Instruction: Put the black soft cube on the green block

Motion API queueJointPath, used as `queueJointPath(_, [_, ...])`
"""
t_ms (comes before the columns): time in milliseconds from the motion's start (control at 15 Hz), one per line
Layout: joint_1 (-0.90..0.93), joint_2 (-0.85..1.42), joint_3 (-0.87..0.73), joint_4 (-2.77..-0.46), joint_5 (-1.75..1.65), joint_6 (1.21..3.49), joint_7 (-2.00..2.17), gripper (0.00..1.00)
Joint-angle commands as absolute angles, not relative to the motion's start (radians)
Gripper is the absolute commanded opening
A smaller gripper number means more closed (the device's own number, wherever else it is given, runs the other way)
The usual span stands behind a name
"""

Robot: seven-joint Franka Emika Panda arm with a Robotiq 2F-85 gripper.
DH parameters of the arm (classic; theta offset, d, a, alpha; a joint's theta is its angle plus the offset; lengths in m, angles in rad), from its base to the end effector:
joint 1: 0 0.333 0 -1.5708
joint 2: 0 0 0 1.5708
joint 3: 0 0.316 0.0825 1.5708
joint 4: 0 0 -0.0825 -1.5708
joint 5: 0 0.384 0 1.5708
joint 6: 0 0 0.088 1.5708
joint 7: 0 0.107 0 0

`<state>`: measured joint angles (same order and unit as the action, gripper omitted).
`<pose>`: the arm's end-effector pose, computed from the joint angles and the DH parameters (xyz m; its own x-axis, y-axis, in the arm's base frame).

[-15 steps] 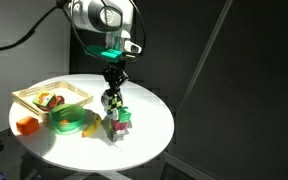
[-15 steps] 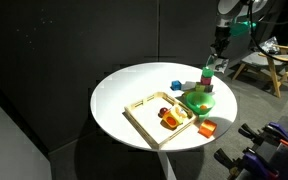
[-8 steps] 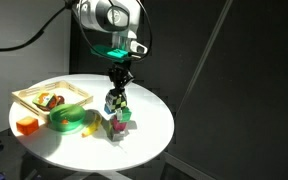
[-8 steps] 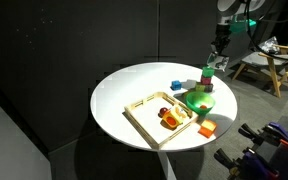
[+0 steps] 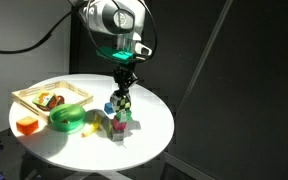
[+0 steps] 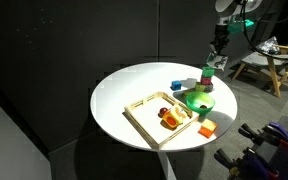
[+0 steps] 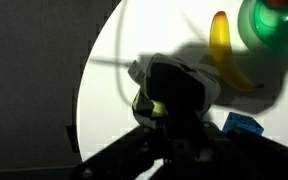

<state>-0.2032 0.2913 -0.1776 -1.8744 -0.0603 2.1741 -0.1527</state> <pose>0.5796 -0.2280 0.3617 0.9826 -0.1857 -0.0053 -0.1842 -0.9777 0.1010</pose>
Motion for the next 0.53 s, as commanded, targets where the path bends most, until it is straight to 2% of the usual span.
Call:
queueJointPath(0, [-0.213, 0.33, -0.173, -1.81, -0.043, 2.139, -0.13, 0.05])
queueJointPath(467, [-0.212, 0.372, -0.172, -1.768, -0.046, 2.137, -0.105, 0.05])
